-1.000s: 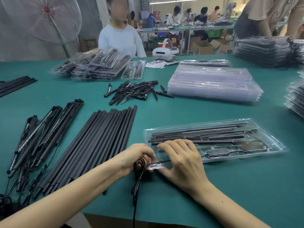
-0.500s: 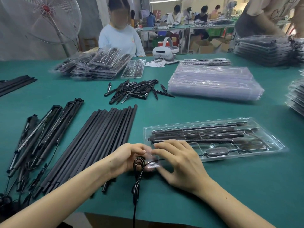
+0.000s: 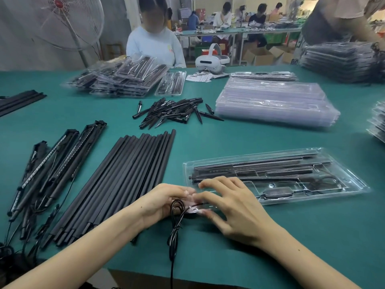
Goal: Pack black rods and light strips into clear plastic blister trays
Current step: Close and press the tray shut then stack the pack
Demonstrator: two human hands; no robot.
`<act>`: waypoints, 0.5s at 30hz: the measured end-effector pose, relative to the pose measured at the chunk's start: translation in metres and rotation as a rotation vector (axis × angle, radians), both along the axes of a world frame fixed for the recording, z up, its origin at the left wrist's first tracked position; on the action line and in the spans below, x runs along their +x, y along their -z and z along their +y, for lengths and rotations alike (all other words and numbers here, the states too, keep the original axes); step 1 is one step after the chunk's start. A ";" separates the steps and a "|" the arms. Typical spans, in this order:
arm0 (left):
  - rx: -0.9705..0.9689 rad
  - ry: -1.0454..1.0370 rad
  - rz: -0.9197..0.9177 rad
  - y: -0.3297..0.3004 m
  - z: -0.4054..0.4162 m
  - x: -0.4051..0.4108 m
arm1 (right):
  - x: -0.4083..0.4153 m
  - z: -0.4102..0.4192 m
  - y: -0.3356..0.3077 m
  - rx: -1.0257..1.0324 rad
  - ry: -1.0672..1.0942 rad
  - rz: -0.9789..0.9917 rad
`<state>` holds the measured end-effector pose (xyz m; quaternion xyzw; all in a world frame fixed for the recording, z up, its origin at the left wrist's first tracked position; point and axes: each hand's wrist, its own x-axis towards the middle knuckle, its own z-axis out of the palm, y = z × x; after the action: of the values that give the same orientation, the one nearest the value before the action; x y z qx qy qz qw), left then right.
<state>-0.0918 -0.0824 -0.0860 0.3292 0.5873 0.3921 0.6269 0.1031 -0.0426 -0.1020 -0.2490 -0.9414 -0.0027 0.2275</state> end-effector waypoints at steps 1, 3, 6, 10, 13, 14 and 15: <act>-0.014 -0.013 -0.002 0.000 0.001 0.000 | 0.000 0.000 -0.001 0.002 -0.005 -0.019; -0.047 -0.019 -0.020 -0.002 0.001 0.001 | 0.002 0.002 -0.004 0.011 -0.017 -0.076; -0.092 -0.045 -0.090 -0.004 0.001 0.000 | 0.002 0.007 -0.011 0.063 -0.055 -0.178; -0.104 -0.040 -0.091 -0.007 0.003 0.001 | -0.005 0.010 -0.020 0.142 -0.099 -0.257; -0.132 0.010 -0.072 -0.009 0.004 0.003 | -0.012 0.010 -0.025 0.154 -0.125 -0.238; -0.140 0.012 -0.078 -0.009 0.005 0.003 | -0.013 0.010 -0.026 0.145 -0.126 -0.237; -0.148 0.004 -0.081 -0.008 0.006 0.003 | -0.015 0.009 -0.026 0.125 -0.127 -0.235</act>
<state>-0.0892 -0.0769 -0.0775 0.2670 0.5880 0.3595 0.6736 0.0883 -0.0335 -0.0760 -0.1721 -0.9734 -0.0762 0.1307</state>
